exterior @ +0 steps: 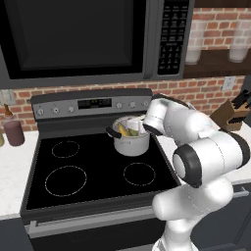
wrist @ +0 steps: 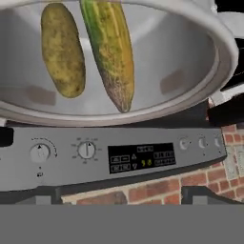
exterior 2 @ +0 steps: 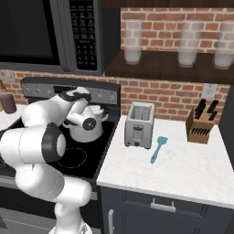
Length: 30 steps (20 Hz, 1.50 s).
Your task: Put the cucumber and potato in the pot. Retrieve the spatula and lightly stir the vegetables in the pot.
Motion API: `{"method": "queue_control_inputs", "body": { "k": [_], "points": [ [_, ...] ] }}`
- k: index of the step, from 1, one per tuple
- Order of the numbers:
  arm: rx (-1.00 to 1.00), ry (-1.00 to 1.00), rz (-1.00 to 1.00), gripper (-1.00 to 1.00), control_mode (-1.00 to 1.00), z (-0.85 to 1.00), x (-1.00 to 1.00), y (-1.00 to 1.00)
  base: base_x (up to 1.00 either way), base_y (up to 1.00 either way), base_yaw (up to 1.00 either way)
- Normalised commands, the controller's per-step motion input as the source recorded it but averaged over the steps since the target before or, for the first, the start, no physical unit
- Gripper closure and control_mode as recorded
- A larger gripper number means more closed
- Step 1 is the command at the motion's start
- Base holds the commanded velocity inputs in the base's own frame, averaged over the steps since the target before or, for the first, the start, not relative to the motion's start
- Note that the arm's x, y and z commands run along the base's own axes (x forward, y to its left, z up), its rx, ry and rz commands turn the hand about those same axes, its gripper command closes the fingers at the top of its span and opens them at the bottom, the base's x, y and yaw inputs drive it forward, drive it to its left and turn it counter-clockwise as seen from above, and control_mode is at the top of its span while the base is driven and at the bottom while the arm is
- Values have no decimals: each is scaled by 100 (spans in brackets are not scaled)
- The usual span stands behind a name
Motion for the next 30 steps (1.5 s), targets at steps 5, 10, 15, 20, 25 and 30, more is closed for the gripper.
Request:
{"method": "queue_control_inputs", "body": {
  "k": [5,10,15,20,25,30],
  "points": [
    [9,7,0,-100,-100,57,-78,-52,0,0,0],
    [2,12,0,-100,-100,74,-91,-39,0,0,0],
    [0,19,0,-100,-100,69,-72,-57,0,0,0],
    [0,37,-1,-100,-100,51,-36,-62,0,0,0],
    [-1,32,-3,-100,-100,13,-14,-86,0,0,0],
    [0,25,-5,-100,-100,0,-2,-94,0,0,0]
  ]
}}
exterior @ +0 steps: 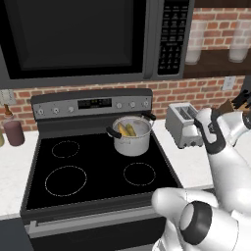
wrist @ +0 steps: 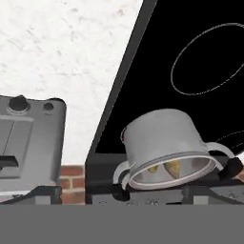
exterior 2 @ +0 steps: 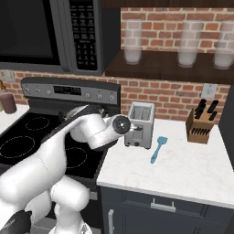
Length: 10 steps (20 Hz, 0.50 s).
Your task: Put the cucumber and potato in the pot. Retrieve the spatula and lightly stir the vegetables in the pot.
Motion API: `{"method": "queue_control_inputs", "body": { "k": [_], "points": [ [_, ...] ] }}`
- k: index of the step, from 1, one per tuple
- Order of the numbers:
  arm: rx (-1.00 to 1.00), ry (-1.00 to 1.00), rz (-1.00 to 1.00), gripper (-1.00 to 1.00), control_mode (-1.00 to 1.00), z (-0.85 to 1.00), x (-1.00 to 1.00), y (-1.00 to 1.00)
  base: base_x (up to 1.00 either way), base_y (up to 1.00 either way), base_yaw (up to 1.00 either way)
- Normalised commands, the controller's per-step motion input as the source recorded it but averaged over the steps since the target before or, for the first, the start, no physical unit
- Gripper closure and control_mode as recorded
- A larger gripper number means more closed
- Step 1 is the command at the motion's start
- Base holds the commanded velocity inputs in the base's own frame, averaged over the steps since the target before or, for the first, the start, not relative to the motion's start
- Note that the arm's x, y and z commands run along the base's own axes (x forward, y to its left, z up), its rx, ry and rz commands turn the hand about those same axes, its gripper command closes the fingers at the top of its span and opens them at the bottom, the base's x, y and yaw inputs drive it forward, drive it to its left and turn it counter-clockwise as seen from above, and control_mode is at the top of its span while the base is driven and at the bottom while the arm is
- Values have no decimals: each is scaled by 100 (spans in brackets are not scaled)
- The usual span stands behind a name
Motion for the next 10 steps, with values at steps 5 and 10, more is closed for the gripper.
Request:
{"method": "queue_control_inputs", "body": {
  "k": [5,10],
  "points": [
    [-1,42,-17,-100,-100,0,0,-50,0,0,0],
    [-9,27,-14,-100,-100,-5,-24,-19,0,0,0]
  ]
}}
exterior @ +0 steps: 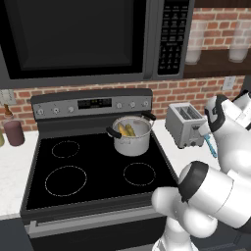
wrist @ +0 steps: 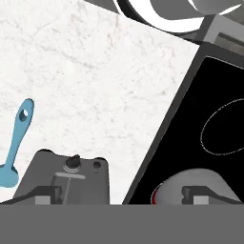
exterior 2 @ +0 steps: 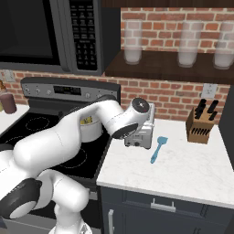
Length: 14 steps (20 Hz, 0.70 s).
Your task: Put the cucumber and potato in the pot. Retrieve the spatula and lightly stir the vegetables in the pot.
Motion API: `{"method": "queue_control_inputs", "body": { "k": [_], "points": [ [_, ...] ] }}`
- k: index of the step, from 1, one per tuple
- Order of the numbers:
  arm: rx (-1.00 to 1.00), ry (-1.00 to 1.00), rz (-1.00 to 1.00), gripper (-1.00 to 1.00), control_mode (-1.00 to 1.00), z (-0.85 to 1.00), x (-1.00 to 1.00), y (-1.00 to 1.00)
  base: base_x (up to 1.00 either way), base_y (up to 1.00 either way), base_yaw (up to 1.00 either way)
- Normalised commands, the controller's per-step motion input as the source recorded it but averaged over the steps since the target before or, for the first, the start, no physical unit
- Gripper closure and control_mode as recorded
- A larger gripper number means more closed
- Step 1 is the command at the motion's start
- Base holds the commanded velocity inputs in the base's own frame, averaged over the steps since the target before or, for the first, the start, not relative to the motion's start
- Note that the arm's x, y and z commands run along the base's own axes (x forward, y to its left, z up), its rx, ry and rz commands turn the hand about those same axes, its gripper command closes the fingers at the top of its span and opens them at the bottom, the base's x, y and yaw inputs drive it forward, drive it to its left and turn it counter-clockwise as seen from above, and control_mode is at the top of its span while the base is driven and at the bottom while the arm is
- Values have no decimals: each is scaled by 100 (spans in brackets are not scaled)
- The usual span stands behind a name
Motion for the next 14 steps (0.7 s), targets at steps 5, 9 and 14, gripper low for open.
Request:
{"method": "queue_control_inputs", "body": {
  "k": [5,9,14],
  "points": [
    [-15,7,-13,-100,-100,-22,-38,-14,0,0,0],
    [-14,6,-15,-100,-100,-23,-32,-17,0,0,0],
    [-4,14,-13,-100,-100,-26,10,-37,0,0,0]
  ]
}}
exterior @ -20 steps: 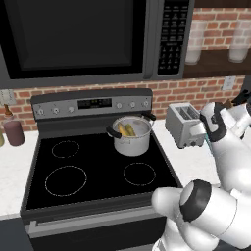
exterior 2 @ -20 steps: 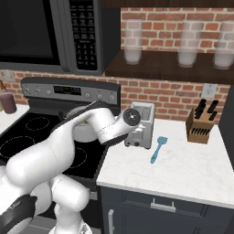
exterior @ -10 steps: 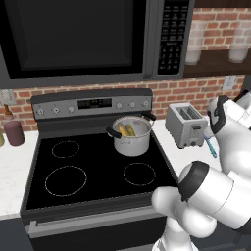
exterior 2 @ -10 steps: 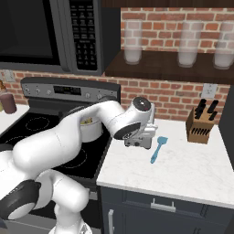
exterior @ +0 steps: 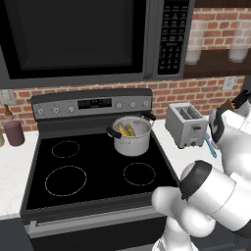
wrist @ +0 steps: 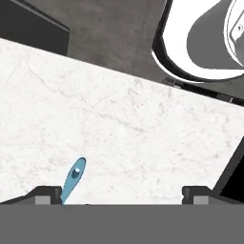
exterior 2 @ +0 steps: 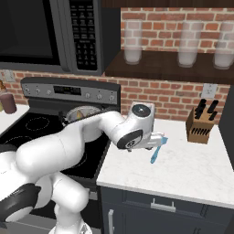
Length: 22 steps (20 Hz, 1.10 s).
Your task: Put the cucumber and potato in the pot. Retrieve the spatula and lightly stir the vegetables in the pot.
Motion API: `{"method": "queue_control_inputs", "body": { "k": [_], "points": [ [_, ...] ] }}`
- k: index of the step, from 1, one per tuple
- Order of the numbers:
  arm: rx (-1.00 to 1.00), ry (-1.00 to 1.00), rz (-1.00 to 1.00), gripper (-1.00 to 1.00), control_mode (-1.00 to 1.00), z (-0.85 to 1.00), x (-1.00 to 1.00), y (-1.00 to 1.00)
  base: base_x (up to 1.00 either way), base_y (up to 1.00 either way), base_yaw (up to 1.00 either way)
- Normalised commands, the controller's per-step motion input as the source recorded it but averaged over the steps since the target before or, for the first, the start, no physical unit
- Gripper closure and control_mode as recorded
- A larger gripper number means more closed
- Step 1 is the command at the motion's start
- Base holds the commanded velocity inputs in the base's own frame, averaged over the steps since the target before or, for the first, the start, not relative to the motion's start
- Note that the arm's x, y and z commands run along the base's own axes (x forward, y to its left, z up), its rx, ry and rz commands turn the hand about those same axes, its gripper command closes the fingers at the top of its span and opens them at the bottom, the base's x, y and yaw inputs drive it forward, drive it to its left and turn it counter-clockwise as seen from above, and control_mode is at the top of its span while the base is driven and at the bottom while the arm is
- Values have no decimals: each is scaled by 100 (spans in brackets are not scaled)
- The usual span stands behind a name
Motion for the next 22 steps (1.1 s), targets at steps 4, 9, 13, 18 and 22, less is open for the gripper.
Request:
{"method": "queue_control_inputs", "body": {
  "k": [4,9,13,18,22],
  "points": [
    [3,17,-2,-100,-100,-25,24,-45,0,0,0],
    [7,6,0,-100,-100,-17,13,-26,0,0,0],
    [6,2,0,-100,-100,-29,32,-9,0,0,0],
    [6,0,0,-100,-100,-31,31,-1,0,0,0],
    [2,0,0,-100,-100,-40,27,0,0,0,0]
  ]
}}
